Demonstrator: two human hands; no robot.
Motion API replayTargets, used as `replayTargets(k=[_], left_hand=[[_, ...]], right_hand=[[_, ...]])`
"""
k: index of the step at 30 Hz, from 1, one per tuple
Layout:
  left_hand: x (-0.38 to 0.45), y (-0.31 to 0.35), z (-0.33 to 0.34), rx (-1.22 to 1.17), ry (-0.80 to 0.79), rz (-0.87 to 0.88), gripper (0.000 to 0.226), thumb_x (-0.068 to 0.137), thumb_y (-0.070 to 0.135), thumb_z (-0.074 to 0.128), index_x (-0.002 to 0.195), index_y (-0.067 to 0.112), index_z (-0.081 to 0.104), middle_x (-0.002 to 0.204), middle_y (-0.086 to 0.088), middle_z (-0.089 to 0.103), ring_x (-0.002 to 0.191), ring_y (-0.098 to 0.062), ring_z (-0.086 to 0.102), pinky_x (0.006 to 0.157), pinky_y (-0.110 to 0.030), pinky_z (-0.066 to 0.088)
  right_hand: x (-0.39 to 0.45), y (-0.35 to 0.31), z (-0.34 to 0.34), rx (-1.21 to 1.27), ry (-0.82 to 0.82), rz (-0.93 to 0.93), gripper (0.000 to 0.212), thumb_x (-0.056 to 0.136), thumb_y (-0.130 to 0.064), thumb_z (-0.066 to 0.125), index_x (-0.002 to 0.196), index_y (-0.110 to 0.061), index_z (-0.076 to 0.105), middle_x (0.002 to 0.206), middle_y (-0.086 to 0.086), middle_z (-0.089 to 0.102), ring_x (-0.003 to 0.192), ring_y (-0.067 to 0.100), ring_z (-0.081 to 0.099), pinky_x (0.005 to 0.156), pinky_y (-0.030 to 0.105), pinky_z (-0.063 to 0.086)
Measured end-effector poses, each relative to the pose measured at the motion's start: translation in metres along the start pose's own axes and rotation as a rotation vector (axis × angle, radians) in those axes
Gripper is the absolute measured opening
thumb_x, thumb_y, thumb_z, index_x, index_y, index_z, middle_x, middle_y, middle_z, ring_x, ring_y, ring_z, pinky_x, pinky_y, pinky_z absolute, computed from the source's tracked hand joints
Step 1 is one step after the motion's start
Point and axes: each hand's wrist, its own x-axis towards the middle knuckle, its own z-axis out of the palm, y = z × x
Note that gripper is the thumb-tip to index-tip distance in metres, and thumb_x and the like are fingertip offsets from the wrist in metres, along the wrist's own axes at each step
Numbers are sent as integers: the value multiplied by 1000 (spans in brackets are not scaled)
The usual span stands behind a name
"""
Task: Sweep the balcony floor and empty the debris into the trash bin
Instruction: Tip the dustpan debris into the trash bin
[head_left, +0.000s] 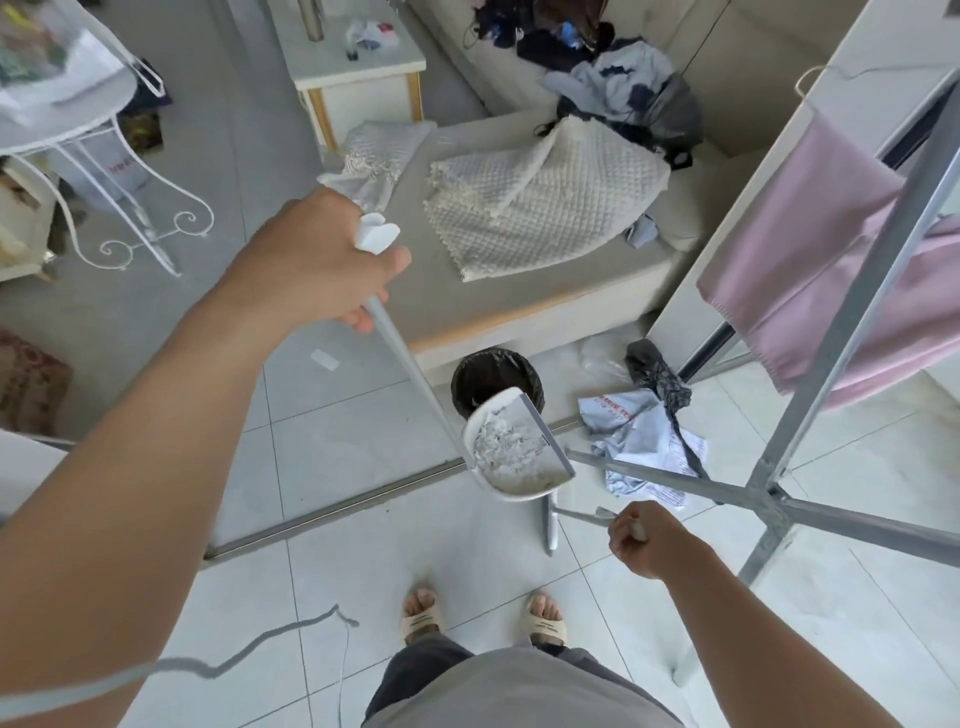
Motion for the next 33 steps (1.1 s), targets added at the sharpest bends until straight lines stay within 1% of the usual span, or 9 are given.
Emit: replayTargets(k=[5,11,15,19,23,25,27,30,33], left_hand=[[15,-26,-4,-135,45,-43,29,87,37,63,97,10,59,72,0,75,58,-29,72,81,-45,58],[38,-79,-4,-414,107,-201,43,78,36,67,106,4,56,71,-7,74,61,-36,72,78,-48,59],[46,-119,5,-598,148,-389,49,91,22,67,126,-5,46,87,-19,70,62,-33,72,67,-47,61],[41,-155,20,-712,178,-511,50,94,15,64,135,-5,44,106,-13,65,70,-29,72,56,-37,61],[35,-181,38,-830,227,-642,30,96,7,58,124,-2,54,106,-16,67,84,-34,71,48,-33,59],[34,-191,45,-890,246,-677,4,96,3,55,99,2,58,100,-14,66,84,-33,70,49,-34,60],[32,-199,52,-960,265,-724,16,95,-3,54,82,6,50,90,-8,63,77,-29,68,55,-38,60],[29,-214,63,-1048,305,-792,17,91,-11,51,81,2,48,93,-5,61,89,-32,67,57,-47,60],[25,-228,78,-1086,325,-849,19,91,-14,47,81,3,45,91,-5,58,85,-30,63,52,-41,60]], right_hand=[[0,11,19,-15,27,-21,22,83,7,34,98,-6,44,63,7,40,28,12,39,31,17,37],[-6,16,41,22,-8,-29,19,86,6,32,77,-9,41,58,5,38,28,10,36,29,14,34],[-14,19,52,129,-96,-7,21,81,7,29,73,-9,41,55,2,35,28,7,33,25,12,26],[-20,19,63,207,-137,5,19,74,6,32,79,-8,44,44,3,38,27,8,34,25,14,28],[-30,16,76,214,-150,-14,23,69,8,32,80,-6,45,43,2,38,28,9,33,26,14,27],[-34,12,83,234,-144,-33,21,76,9,32,83,-6,46,42,2,38,28,8,34,27,14,28],[-38,6,90,265,-148,-51,20,83,6,32,88,-6,47,41,2,39,28,8,36,27,14,30],[-44,-6,101,311,-154,-76,19,86,5,32,89,-6,48,41,3,40,27,8,37,27,14,30],[-56,-14,110,364,-186,-103,22,90,5,30,88,-8,48,41,3,41,28,7,38,29,14,31]])
